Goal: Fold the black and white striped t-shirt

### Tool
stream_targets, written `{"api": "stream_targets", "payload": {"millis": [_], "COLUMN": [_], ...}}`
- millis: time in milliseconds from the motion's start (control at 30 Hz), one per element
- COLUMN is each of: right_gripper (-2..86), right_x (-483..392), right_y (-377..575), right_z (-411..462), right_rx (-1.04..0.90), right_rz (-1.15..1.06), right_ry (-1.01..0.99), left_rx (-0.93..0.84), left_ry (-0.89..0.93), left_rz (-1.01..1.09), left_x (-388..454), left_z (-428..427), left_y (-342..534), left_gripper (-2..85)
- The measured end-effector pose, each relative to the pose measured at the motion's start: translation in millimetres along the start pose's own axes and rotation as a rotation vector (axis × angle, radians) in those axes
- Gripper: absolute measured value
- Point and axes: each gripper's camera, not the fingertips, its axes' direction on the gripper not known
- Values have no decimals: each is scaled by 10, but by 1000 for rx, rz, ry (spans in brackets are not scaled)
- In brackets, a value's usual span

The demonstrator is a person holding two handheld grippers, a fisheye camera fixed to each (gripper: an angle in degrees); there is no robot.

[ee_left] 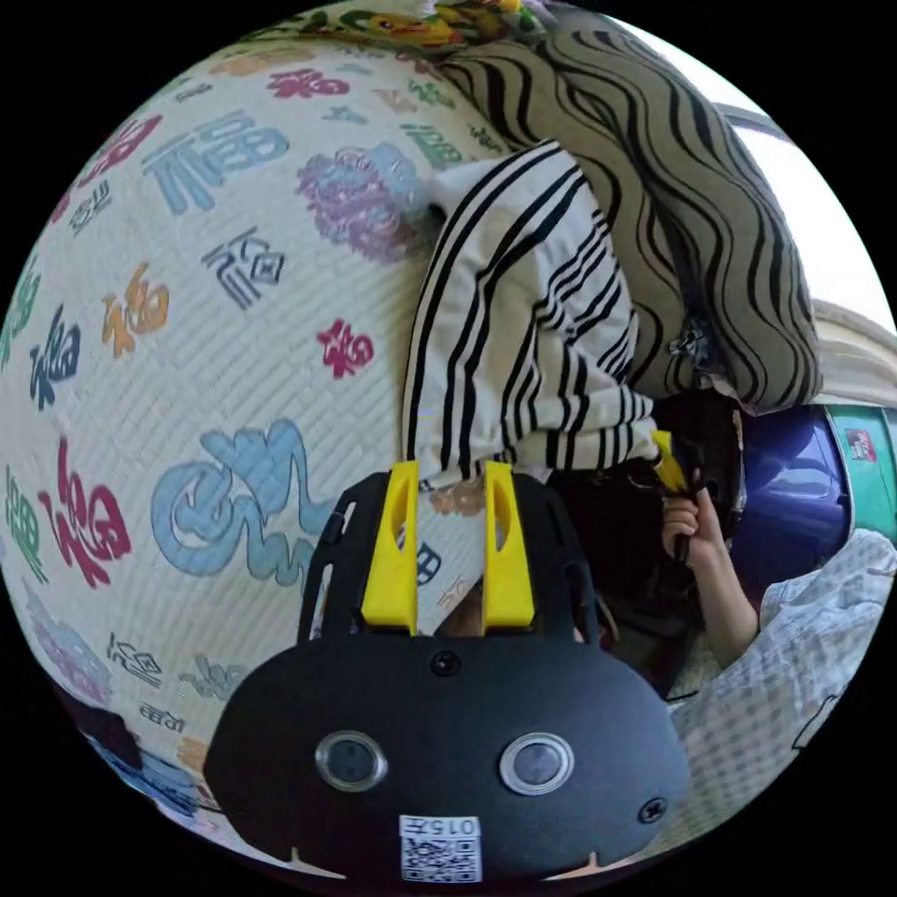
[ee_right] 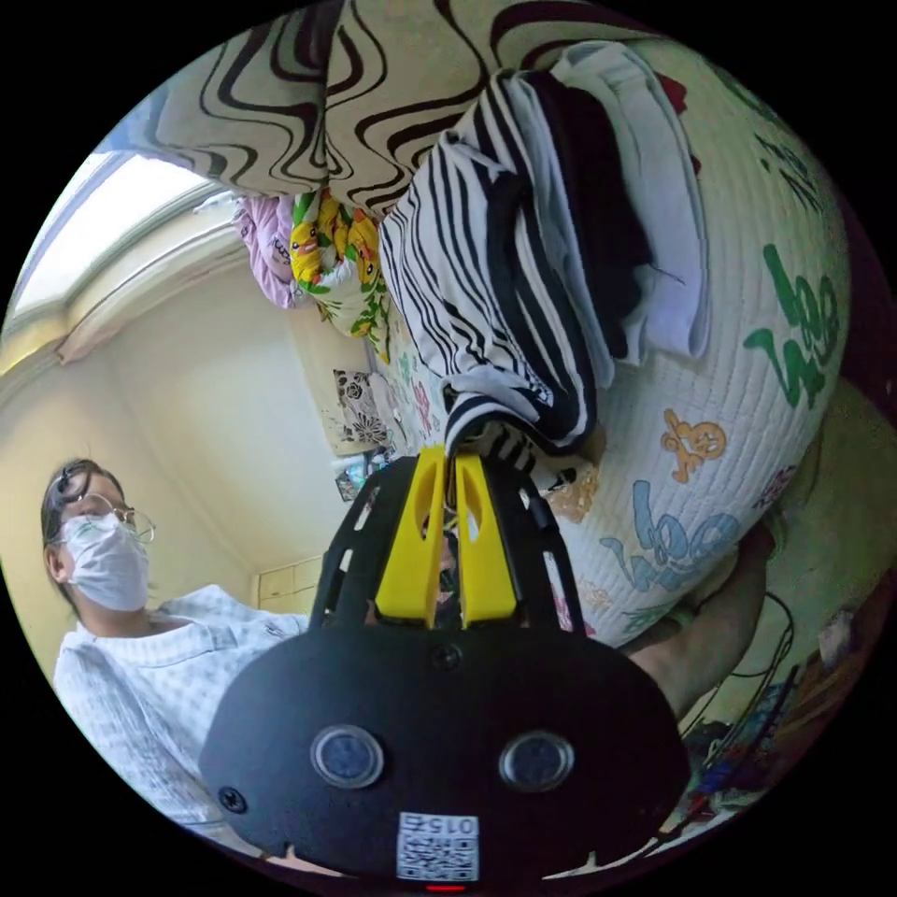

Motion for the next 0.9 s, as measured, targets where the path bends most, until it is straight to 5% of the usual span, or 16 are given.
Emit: {"api": "stream_targets", "payload": {"millis": [200,333,633,900], "right_gripper": [3,3,3,3], "right_x": [-67,-200,-690,-1150], "right_y": [-155,-261,-306,-579], "right_z": [-272,-411,-588,-876], "right_rx": [-34,-55,-165,35], "right_rz": [-10,-20,-72,-127], "right_ry": [67,81,102,-146], "left_rx": [15,25,297,425], "left_ry": [-222,-390,-39,144], "left_rz": [-4,26,-19,218], "left_x": [154,292,322,1014], "left_z": [640,734,-496,-1370], "left_y": [38,-82,-298,-1447], "left_gripper": [106,15,-4,-2]}}
